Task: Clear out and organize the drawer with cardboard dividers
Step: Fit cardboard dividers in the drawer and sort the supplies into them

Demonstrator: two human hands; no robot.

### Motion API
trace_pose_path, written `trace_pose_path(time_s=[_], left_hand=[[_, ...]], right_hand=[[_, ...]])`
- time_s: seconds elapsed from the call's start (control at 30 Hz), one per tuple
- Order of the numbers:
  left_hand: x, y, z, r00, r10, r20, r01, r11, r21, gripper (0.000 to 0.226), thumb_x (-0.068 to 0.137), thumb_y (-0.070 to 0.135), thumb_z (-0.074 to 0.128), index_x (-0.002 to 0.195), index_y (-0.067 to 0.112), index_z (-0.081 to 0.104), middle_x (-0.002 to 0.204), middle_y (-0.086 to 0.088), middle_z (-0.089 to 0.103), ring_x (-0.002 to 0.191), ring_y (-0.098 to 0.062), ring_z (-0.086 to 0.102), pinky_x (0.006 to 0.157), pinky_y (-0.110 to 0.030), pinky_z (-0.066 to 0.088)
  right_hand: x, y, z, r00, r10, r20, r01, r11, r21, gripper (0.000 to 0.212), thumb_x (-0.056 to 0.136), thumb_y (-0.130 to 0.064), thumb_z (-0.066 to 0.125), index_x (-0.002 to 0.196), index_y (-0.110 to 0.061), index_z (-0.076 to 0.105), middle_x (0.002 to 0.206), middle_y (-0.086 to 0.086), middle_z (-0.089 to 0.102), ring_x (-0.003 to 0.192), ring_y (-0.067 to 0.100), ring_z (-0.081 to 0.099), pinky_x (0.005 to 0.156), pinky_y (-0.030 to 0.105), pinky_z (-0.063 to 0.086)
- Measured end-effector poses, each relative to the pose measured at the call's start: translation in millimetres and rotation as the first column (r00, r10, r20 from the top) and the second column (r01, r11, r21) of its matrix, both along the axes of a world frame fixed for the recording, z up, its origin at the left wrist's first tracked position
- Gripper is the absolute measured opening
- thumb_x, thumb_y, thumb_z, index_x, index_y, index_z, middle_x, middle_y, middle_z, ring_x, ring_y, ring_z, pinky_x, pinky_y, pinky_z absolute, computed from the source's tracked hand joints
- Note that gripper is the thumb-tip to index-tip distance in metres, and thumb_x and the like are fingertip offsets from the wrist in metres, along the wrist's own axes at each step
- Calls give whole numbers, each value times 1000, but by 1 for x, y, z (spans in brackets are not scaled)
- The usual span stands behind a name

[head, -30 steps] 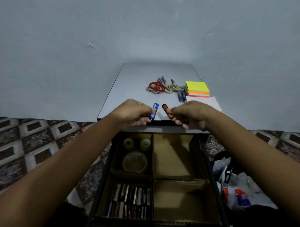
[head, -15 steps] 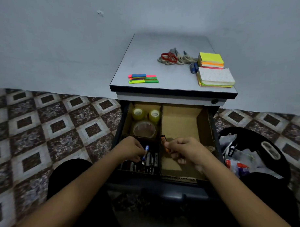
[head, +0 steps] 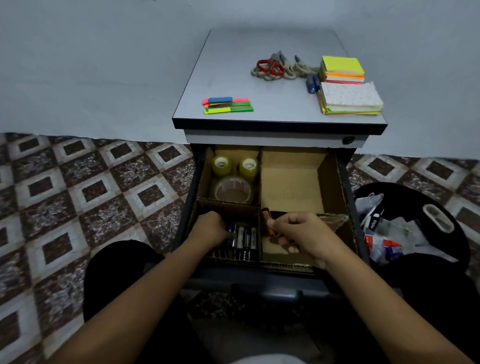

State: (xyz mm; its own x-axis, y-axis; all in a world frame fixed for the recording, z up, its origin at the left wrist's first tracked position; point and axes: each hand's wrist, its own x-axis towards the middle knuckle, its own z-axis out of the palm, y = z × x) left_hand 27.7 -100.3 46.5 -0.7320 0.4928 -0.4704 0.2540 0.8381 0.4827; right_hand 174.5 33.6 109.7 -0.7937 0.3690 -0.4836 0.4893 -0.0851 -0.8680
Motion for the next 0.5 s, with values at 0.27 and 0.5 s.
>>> trace_pose_path(time_s=[0.27, 0.5], left_hand=[[0, 0, -3, 1000, 26, -14, -25, 999, 24, 27, 83, 24, 70, 71, 9, 51, 64, -7, 54, 68, -18, 54, 55, -29, 42], [-1, 1, -6, 999, 14, -41, -15, 1000, -11, 19, 83, 18, 70, 89, 0, 65, 89, -15, 65, 89, -28, 62, 69, -29, 45]], right_hand=[[4, 0, -5, 1000, 2, 1, -2, 1000, -26, 12, 87, -20, 63, 78, -12, 63, 65, 0, 57, 49, 2, 49, 41, 13, 36], [2, 2, -9, 1000, 17, 3, -17, 999, -32, 11, 88, -21, 63, 82, -12, 64, 72, 2, 61, 55, 4, 51, 43, 14, 38]])
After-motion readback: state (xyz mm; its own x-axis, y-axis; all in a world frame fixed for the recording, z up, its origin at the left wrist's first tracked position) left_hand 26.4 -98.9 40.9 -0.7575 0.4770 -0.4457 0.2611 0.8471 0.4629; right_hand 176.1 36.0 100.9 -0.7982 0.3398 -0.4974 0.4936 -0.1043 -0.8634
